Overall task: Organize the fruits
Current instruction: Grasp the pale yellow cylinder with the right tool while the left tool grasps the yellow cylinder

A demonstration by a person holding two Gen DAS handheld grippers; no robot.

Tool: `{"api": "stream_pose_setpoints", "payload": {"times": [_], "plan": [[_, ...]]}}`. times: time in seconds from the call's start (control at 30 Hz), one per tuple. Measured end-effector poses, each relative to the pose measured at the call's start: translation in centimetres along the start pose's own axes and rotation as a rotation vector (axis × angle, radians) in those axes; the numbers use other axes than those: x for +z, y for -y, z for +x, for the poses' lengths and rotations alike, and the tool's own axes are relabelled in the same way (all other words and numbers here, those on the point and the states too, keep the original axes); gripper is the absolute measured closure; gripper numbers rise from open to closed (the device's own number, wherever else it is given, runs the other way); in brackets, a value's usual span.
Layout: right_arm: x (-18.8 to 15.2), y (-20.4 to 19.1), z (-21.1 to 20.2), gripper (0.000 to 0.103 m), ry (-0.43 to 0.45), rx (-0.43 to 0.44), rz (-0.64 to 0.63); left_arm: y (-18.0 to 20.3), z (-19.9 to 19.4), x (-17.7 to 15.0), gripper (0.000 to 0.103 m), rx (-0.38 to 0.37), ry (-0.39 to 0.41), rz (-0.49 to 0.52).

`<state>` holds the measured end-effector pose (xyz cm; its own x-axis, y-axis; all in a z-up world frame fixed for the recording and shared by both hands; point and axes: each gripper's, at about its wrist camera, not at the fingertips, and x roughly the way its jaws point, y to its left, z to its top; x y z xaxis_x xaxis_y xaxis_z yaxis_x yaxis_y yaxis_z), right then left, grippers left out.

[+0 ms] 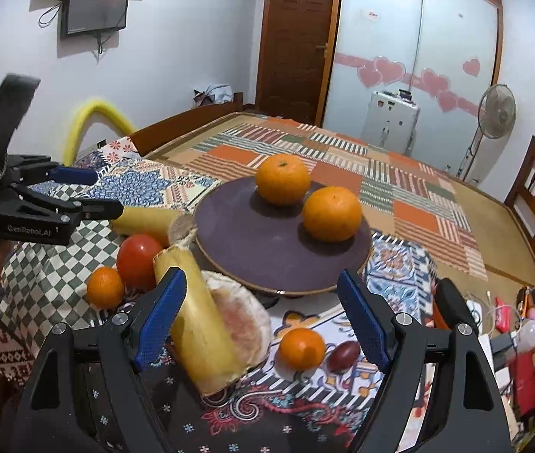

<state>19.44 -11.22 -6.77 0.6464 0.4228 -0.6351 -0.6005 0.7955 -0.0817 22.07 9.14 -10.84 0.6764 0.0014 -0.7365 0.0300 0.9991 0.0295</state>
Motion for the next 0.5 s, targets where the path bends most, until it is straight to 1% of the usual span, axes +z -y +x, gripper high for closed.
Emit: {"api": "stream_pose_setpoints", "payload": {"times": [0.17,0.3,0.4,0.47,0.5], "plan": [[-0.5,-0.2,0.9,0.023,-0.012,0.026,0.022,0.1,2.0,-1.0,0.031,0.011,-0.034,0.042],[-0.6,-0.8,1.3,0.026,-0.019,0.056,0.021,1.2,3.1,-1.3,0.031,0.011,-0.041,0.105],[-0.8,-1.5,1.6,0.028,-0.025,0.083,0.012,1.4,3.3,-0.9,0.03,0.002,-0.034,0.134],[-0.8,-1.9,1.9,0.029,-0.028,0.101,0.002,1.4,3.4,-0.8,0.028,0.004,-0.03,0.159],[-0.8,-2.2,1.9,0.03,-0.03,0.108,-0.003,1.3,3.4,-0.6,0.024,0.008,-0.03,0.167]]}}
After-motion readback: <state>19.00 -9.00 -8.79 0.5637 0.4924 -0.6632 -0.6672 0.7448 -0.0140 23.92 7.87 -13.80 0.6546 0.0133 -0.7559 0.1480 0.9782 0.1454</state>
